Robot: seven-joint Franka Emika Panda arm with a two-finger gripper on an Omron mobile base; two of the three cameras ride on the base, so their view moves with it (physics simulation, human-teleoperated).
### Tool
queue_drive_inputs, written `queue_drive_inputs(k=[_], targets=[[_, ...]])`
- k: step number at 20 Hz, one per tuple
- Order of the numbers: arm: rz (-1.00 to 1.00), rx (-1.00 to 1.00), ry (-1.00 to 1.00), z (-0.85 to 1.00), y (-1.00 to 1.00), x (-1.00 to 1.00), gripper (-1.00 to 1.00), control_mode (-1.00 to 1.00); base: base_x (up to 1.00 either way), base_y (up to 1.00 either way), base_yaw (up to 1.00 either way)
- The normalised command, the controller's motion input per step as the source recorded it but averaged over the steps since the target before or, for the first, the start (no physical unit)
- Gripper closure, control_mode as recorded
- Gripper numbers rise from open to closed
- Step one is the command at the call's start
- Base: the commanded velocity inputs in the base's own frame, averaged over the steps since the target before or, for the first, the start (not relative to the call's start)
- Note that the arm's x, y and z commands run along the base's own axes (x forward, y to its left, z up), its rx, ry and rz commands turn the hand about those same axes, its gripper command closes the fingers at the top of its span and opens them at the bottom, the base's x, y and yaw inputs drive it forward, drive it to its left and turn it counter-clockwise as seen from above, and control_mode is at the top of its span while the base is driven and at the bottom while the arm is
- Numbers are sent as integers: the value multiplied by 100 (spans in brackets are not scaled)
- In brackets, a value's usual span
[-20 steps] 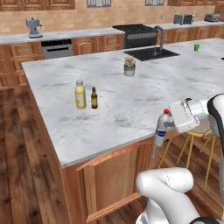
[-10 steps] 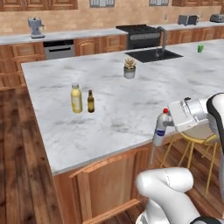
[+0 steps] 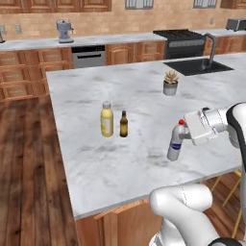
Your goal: Place the drinks on the dining counter in a tight cluster.
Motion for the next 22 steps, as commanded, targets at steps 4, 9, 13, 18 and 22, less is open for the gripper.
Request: queue_drive_inputs(k=[4, 9, 13, 18, 22], targets=[[0, 0, 0, 0, 0, 0, 100, 100, 16, -1, 8], [0, 0, 0, 0, 0, 0, 100, 100, 0, 0, 0], [0, 0, 0, 0, 0, 0, 100, 100, 0, 0, 0], [0, 0, 2, 0, 0, 14, 100, -100, 7, 0, 0], [7, 0, 14, 0, 7, 98, 100, -100, 0, 0, 0]])
